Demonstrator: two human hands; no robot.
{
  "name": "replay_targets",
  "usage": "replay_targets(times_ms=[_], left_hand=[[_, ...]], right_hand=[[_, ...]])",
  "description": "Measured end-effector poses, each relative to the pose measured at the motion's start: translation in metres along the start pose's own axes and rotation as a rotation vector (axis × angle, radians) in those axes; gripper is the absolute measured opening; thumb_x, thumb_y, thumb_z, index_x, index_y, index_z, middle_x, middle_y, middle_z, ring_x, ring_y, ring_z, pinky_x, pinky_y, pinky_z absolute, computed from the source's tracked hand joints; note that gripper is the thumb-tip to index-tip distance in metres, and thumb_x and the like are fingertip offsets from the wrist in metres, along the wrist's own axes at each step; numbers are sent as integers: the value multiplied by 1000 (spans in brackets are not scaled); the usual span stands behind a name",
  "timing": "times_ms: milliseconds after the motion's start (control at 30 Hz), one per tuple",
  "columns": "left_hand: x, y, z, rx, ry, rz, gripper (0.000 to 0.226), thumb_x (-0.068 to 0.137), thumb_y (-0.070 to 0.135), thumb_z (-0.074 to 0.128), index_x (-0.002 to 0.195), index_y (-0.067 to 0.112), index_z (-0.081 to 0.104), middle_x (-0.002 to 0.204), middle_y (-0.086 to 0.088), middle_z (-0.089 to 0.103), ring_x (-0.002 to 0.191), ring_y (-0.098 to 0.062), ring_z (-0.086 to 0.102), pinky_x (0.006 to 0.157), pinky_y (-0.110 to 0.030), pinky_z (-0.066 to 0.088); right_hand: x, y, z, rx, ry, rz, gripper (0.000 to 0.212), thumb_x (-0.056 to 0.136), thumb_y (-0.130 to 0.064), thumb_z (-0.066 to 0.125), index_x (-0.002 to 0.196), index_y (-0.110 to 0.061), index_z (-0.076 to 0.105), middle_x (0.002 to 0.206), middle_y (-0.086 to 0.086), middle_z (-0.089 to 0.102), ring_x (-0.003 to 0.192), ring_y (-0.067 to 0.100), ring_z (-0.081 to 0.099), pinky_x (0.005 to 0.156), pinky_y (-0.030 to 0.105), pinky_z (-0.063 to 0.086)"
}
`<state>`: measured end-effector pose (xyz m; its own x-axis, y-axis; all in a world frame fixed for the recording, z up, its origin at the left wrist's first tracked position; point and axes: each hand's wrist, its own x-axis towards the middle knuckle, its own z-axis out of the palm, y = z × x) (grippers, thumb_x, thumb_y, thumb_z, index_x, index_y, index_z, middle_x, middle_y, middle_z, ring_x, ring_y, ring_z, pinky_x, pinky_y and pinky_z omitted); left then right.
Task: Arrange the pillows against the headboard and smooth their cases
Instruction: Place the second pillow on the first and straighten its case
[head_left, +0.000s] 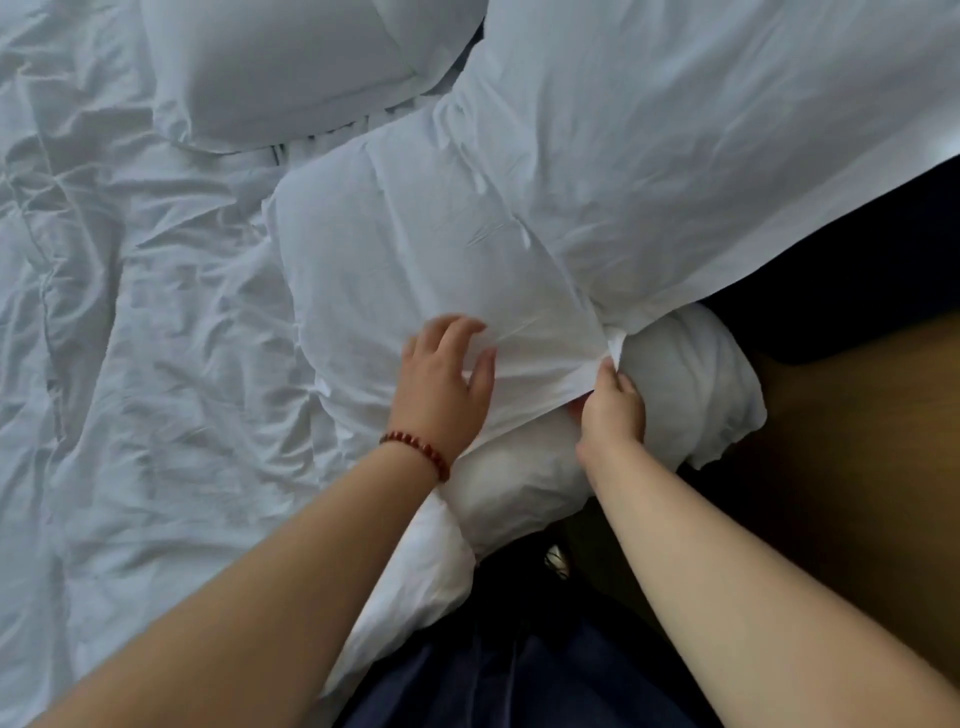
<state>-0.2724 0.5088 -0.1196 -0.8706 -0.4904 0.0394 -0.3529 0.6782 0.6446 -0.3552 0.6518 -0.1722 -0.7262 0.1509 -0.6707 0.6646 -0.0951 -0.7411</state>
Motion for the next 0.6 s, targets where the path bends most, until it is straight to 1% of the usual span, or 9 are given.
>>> replay_targets(times_ms=[100,200,267,300,367,433,500,533,600], left_hand=[[46,3,18,263,-84,108,60,97,50,41,151,27,30,163,-6,15,150,-28,8,120,-40,8],[66,-7,39,391,-132,104,70,99,56,30,156,33,-3,163,-1,-16,149,-25,-20,121,-42,-8],[69,-14,47,435,-152,129,71,99,58,25,154,33,-12,162,0,-22,147,-25,-24,120,-43,-12],[69,-17,50,448,-170,132,71,99,58,23,153,33,-14,161,1,-25,147,-24,-26,120,-43,-14],[68,-22,54,470,-204,133,71,99,58,21,153,32,-17,159,2,-30,146,-24,-28,119,-42,-15],[70,-26,55,482,-235,138,70,99,58,20,153,31,-16,159,1,-30,146,-24,-28,120,-42,-14],[73,-25,52,474,-260,145,70,99,57,21,154,31,-13,161,-1,-26,147,-25,-25,120,-42,-12],[75,-23,50,452,-275,143,70,99,56,23,155,31,-10,162,-1,-23,148,-24,-23,120,-42,-11],[74,-15,41,361,-277,117,67,99,53,29,156,31,0,164,0,-14,149,-22,-18,121,-42,-8]], right_hand=[[14,-22,11,141,-140,-70,30,89,-33,70,115,-20,63,107,-1,73,95,16,70,84,36,58],[31,-48,25,213,-33,9,22,82,-25,78,100,-16,67,95,1,73,84,19,71,64,26,57],[42,-50,19,211,120,12,12,86,-21,74,80,-13,67,80,-2,69,79,19,66,65,24,54],[43,-49,12,188,200,-30,20,87,-21,72,71,-13,63,74,-4,66,76,18,63,67,24,52],[39,-39,-8,105,322,-108,26,90,-27,67,70,-13,59,69,-3,62,72,16,58,71,29,50],[30,-27,-22,-4,371,-180,25,93,-33,62,79,-14,63,75,-2,65,72,14,59,70,28,49],[21,-25,-25,-39,323,-247,20,94,-37,62,93,-18,68,86,-4,69,80,10,63,75,27,52],[19,-30,-23,14,280,-259,19,93,-37,64,102,-20,67,94,-7,71,86,7,65,80,25,54],[20,-49,-17,188,158,-251,36,89,-34,70,123,-24,59,108,-11,69,94,0,66,82,18,54]])
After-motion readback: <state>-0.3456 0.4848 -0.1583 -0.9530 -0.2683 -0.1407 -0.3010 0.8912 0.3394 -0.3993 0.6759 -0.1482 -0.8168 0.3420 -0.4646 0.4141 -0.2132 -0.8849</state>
